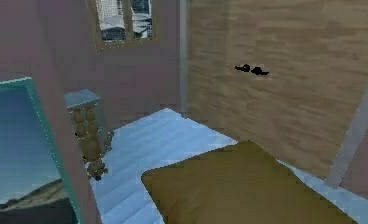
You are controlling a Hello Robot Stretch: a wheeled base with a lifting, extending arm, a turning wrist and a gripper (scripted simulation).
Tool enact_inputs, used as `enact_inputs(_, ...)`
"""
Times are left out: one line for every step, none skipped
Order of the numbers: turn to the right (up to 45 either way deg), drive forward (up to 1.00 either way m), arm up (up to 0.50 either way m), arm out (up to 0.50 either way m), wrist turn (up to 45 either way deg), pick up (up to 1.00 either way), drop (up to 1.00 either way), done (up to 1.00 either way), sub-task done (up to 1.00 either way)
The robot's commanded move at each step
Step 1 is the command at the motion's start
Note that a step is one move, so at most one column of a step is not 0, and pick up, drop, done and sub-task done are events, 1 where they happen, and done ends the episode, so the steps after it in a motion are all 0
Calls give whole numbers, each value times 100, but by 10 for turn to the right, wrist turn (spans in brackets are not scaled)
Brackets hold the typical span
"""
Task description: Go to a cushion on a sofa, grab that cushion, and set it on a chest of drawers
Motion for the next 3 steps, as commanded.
enact_inputs(420,0,0,0,0,0,0,0,0)
enact_inputs(0,45,0,0,0,0,0,0,0)
enact_inputs(450,0,0,0,0,0,0,0,0)
